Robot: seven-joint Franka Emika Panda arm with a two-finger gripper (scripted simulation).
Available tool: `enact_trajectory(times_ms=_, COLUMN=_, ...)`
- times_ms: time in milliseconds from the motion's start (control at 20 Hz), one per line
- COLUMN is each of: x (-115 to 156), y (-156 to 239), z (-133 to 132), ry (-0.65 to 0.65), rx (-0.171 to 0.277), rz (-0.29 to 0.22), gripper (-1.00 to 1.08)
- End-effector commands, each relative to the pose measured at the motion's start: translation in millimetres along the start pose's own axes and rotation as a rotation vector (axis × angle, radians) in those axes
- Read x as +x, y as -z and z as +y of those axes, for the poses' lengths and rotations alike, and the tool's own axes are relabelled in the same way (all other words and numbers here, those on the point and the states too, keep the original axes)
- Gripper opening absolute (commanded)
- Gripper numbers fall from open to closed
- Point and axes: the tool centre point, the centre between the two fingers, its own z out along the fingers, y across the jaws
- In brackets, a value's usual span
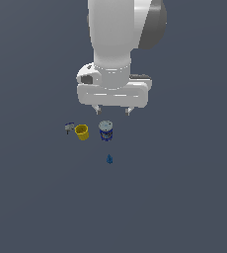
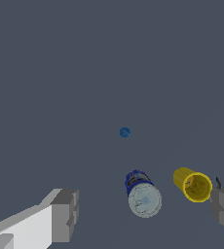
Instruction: Pick up a designated object from a clutter of objects.
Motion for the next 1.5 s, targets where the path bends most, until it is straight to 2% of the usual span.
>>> enact_trajectory(times_ms=0, x=-5.3, y=-15.2, z=4.2, ry=-0.046, rx=-0.001, rz=-0.004, gripper=1.00)
enact_trajectory(times_ms=300, x=-26.7, y=-62.9, z=17.7, ry=-0.198, rx=-0.007, rz=-0.016, gripper=1.00)
enact_trajectory(times_ms=800, x=-79.6, y=-138.6, z=40.1, ry=-0.468, rx=-0.021, rz=-0.036, gripper=1.00)
enact_trajectory(times_ms=1150, x=-105.9, y=-165.2, z=48.4, ry=-0.578, rx=-0.028, rz=-0.043, gripper=1.00)
enact_trajectory(times_ms=1450, x=-115.1, y=-173.2, z=50.9, ry=-0.614, rx=-0.031, rz=-0.045, gripper=1.00)
